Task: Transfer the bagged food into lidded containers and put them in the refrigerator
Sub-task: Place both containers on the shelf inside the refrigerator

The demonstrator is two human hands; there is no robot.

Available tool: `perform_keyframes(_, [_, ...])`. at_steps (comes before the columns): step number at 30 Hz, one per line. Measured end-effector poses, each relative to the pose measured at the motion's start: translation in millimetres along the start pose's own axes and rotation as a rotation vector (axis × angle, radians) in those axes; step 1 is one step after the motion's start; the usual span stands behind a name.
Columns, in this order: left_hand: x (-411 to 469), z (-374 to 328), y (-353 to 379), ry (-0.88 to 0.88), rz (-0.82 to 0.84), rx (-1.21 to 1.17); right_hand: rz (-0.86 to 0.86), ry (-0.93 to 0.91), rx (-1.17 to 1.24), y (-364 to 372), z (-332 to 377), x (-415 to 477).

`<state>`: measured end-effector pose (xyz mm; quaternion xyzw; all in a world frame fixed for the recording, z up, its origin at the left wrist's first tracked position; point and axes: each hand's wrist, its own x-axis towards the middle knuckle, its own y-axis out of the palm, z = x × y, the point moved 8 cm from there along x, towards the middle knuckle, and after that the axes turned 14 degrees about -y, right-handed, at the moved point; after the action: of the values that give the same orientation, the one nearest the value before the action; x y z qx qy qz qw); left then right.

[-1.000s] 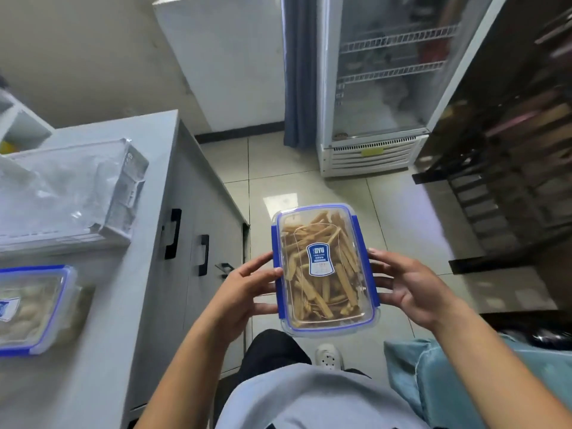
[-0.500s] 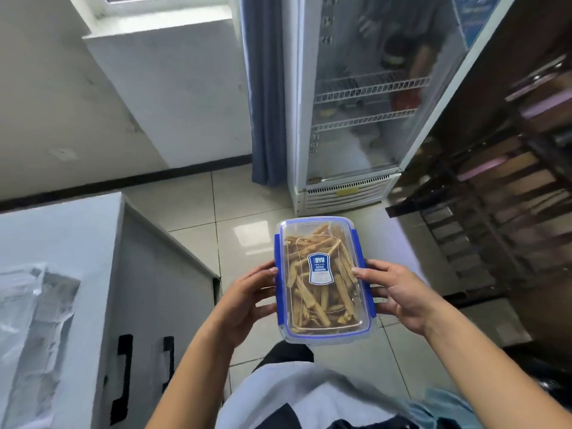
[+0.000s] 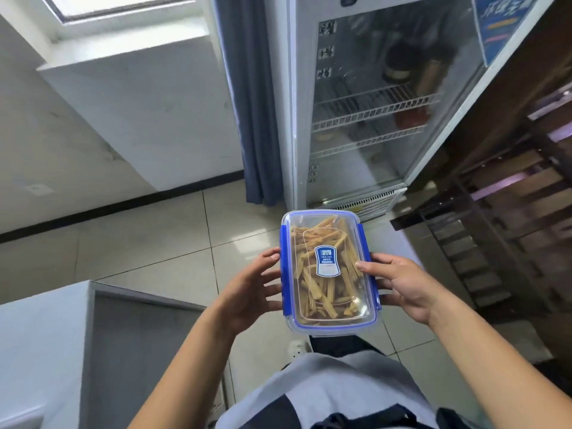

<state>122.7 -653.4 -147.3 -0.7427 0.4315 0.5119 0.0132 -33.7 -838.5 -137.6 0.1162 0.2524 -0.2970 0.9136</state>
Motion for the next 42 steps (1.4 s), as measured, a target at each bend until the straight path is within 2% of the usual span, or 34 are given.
perform_keyframes(6, [30,-57,-11,-0.072,-0.120,0.019,0.095,0.016,0.008,-1,34,77])
perform_keyframes(14, [52,-119,-32,-0.009,-0.198,0.003,0.216,0.012,-0.044,21,83,157])
perform_keyframes(18, [54,-136,-49,0.019,-0.240,-0.029,0.208,0.022,-0.076,38,97,181])
perform_keyframes(24, [58,-182,-77,0.049,-0.251,0.047,0.148,-0.025,-0.160,64,121,202])
perform_keyframes(26, [56,-196,-89,0.057,-0.241,0.072,0.046,-0.189,-0.364,71,150,205])
perform_keyframes(28, [54,-210,-102,0.058,-0.237,0.094,-0.077,-0.416,-0.751,77,193,204])
perform_keyframes(31, [54,-225,-126,0.046,-0.235,0.123,-0.172,-0.735,-1.345,103,248,202])
perform_keyframes(33, [54,-231,-140,0.031,-0.219,0.135,-0.292,-0.873,-1.452,113,276,203])
perform_keyframes(35, [53,-236,-151,0.021,-0.202,0.139,-0.488,-0.911,-1.334,111,298,205])
perform_keyframes(38, [54,-242,-160,0.000,-0.175,0.148,-0.794,-0.813,-0.888,95,314,212])
perform_keyframes(40, [54,-247,-161,-0.012,-0.151,0.160,-0.896,-0.813,-0.636,92,319,224])
perform_keyframes(42, [53,-251,-164,-0.028,-0.141,0.173,-0.982,-0.899,-0.475,95,327,235])
